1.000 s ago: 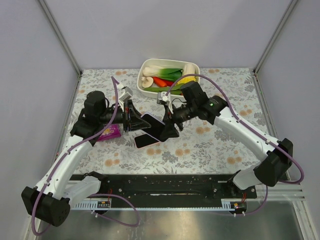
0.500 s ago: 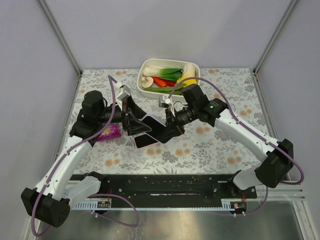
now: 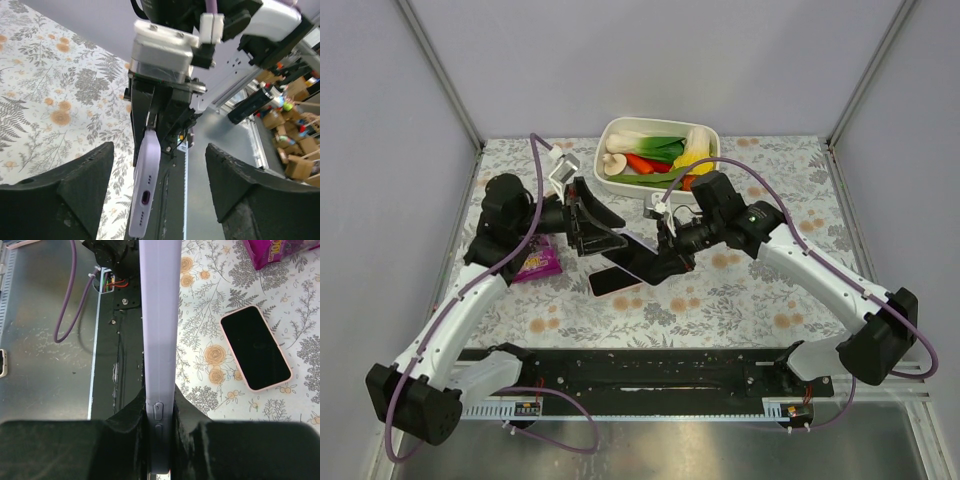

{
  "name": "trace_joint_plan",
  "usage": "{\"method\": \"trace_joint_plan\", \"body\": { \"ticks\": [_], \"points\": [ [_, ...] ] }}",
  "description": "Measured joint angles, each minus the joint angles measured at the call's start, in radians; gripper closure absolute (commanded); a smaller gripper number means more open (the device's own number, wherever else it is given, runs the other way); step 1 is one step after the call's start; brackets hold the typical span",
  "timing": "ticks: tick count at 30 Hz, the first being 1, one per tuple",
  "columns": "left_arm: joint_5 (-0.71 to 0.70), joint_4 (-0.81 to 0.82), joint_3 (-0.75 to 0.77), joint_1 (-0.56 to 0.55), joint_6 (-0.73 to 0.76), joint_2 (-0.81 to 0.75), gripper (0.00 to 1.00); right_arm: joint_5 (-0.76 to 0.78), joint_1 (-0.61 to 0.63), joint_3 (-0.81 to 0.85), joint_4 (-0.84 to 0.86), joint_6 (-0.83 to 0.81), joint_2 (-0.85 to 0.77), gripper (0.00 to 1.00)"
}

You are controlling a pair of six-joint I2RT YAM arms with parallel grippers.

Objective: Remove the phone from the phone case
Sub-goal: Remove the phone case from the phone.

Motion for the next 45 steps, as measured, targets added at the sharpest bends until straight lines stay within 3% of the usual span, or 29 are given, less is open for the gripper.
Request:
{"method": "trace_joint_plan", "body": {
  "ticks": [3, 9, 16, 25, 31, 36, 45],
  "points": [
    [-0.001, 0.077, -0.005, 0.0, -0.094, 0.036, 0.37, 0.019, 0.0, 0.0, 0.0, -0.003, -0.003, 1.0],
    [-0.002, 0.15, -0.006, -0.002, -0.181, 0.08, 0.38, 0.043, 0.0, 0.0, 0.0, -0.006, -0.002, 1.0],
    [-0.002, 0.173, -0.04, -0.011, -0.185, 0.08, 0.37, 0.051, 0.0, 0.0, 0.0, -0.008, -0.002, 1.0],
    [-0.003, 0.149, -0.055, -0.02, -0.151, 0.074, 0.56, 0.062, 0.0, 0.0, 0.002, -0.007, -0.002, 1.0],
    [-0.013, 0.173, -0.066, -0.025, -0.158, 0.073, 1.0, 0.07, 0.0, 0.0, 0.007, -0.003, -0.002, 1.0],
    [-0.001, 0.275, -0.097, -0.027, -0.168, 0.064, 1.0, 0.047, 0.004, 0.0, 0.002, 0.019, -0.006, 1.0],
    [0.016, 0.504, -0.166, -0.001, -0.423, 0.101, 1.0, 0.187, 0.045, 0.0, 0.006, 0.012, -0.033, 1.0]
  ]
}}
